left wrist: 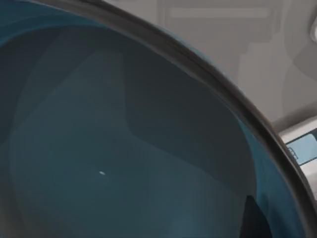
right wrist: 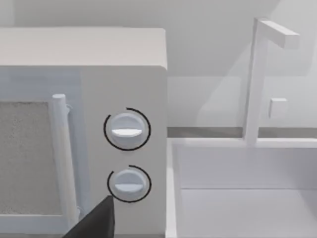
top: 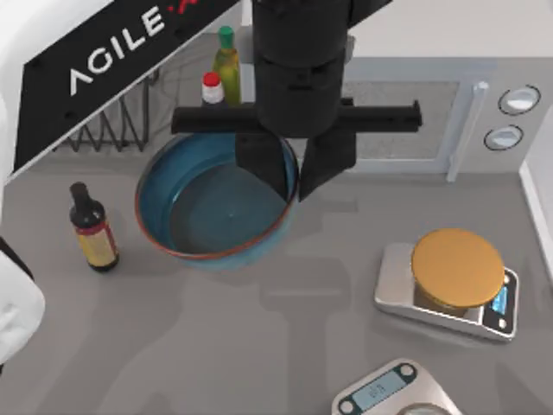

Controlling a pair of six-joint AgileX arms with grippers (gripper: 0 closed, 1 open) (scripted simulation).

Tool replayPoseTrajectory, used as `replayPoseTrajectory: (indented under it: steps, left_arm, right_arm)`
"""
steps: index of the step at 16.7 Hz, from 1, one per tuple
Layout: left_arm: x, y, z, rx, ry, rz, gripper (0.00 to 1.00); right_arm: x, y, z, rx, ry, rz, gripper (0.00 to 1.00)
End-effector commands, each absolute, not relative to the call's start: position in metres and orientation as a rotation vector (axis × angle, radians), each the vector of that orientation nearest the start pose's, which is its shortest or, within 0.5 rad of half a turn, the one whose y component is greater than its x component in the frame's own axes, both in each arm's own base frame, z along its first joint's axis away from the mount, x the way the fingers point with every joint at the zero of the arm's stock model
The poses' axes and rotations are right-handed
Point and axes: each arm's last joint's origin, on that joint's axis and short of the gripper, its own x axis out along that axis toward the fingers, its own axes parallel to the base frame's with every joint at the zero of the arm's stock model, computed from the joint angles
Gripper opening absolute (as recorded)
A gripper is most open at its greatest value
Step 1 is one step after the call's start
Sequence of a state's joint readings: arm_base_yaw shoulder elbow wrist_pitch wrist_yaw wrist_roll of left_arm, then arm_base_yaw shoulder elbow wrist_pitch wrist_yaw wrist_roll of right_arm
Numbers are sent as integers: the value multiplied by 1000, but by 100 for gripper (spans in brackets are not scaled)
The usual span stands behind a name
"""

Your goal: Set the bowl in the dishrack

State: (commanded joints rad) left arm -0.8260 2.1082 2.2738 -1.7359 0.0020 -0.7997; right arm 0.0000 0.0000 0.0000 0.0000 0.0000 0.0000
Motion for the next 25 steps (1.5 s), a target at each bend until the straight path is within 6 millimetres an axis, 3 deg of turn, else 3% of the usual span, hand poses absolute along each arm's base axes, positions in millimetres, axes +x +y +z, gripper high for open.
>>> replayPoseTrajectory:
  steps: [2, 5, 10, 13, 16, 19, 22, 25]
  left_arm:
    - [273, -281, 330, 4, 1563, -24, 0]
    - [288, -250, 345, -72, 1492, -87, 0]
    - [315, -157, 375, -225, 1177, -211, 0]
    - [316, -92, 386, -242, 906, -228, 0]
    - [295, -34, 392, -192, 626, -190, 0]
    - [259, 5, 400, -110, 364, -125, 0]
    - [220, 23, 409, -44, 165, -65, 0]
    - [190, 28, 417, -7, 31, -30, 0]
  right_arm:
    - [106, -1, 160, 0, 0, 0, 100]
    - [106, -1, 160, 0, 0, 0, 100]
    - [106, -1, 160, 0, 0, 0, 100]
    - [106, -1, 160, 0, 0, 0, 100]
    - [106, -1, 160, 0, 0, 0, 100]
    - [106, -1, 160, 0, 0, 0, 100]
    - [106, -1, 160, 0, 0, 0, 100]
    - [106, -1, 160, 0, 0, 0, 100]
